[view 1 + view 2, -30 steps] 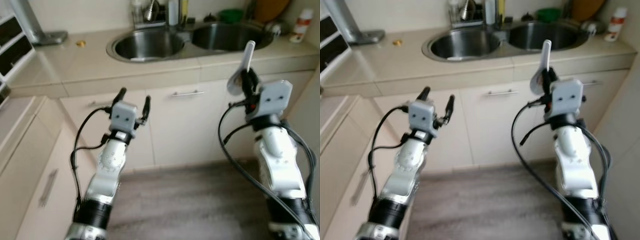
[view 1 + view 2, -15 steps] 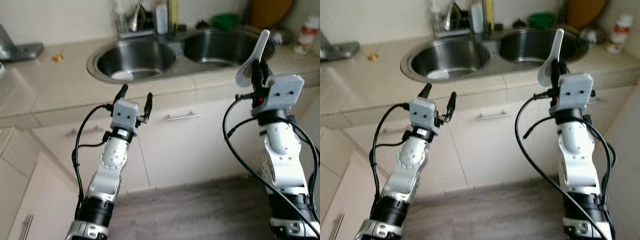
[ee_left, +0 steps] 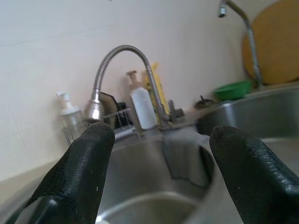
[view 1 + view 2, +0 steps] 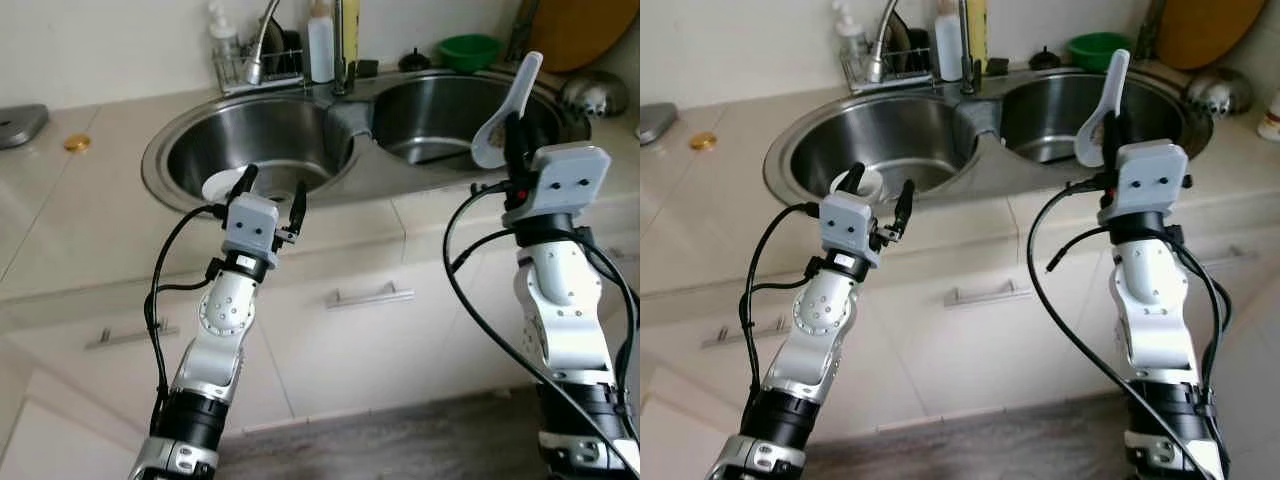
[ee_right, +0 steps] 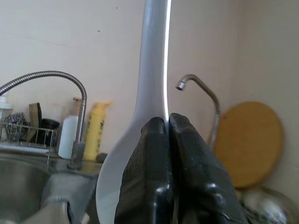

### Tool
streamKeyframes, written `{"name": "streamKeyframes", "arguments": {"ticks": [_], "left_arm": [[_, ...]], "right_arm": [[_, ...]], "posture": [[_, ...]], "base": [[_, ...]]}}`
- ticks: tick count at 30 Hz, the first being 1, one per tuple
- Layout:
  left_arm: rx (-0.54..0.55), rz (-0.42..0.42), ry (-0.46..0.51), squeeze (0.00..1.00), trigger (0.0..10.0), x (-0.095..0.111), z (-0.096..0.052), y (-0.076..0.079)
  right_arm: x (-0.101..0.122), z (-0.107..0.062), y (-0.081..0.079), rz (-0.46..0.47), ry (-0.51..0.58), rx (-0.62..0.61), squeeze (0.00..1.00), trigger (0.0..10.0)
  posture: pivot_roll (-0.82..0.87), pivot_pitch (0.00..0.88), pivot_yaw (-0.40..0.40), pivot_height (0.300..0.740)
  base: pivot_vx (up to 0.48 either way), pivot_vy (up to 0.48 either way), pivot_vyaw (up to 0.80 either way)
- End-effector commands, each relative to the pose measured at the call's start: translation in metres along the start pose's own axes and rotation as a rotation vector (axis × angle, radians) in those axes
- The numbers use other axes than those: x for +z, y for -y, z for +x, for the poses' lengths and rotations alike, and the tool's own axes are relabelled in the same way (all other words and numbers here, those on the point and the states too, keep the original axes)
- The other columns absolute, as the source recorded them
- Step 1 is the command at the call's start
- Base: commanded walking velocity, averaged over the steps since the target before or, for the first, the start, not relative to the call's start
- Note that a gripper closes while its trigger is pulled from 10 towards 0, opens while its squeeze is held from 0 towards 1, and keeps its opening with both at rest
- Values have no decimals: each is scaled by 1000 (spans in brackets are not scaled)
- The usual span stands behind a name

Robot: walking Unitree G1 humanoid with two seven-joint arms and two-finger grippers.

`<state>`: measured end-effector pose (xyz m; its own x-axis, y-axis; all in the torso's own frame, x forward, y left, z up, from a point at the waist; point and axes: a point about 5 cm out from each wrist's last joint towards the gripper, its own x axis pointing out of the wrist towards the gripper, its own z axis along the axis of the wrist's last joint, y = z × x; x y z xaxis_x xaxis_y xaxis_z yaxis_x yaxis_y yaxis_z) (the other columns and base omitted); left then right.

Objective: Kitchen organization

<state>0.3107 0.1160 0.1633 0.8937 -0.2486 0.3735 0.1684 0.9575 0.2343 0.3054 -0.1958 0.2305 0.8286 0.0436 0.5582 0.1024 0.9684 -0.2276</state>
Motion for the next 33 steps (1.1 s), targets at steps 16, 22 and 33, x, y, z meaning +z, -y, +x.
{"name": "streamKeyframes", "arguments": {"ticks": [16, 22, 33], "left_arm": [[2, 10, 16, 0, 10000, 3, 1, -6], [-1, 13, 14, 0, 10000, 3, 1, -5], [-5, 15, 6, 0, 10000, 2, 0, -4]], "right_arm": [[-28, 12, 18, 33, -195, -12, 0, 0], [-51, 26, 56, 1, -379, -159, 0, 0], [-99, 10, 85, -9, -782, -235, 0, 10000]], "posture": [[-169, 0, 54, 740], [-165, 0, 52, 740], [-148, 0, 41, 740]], "base": [[186, 0, 0], [0, 0, 0], [0, 0, 0]]}}
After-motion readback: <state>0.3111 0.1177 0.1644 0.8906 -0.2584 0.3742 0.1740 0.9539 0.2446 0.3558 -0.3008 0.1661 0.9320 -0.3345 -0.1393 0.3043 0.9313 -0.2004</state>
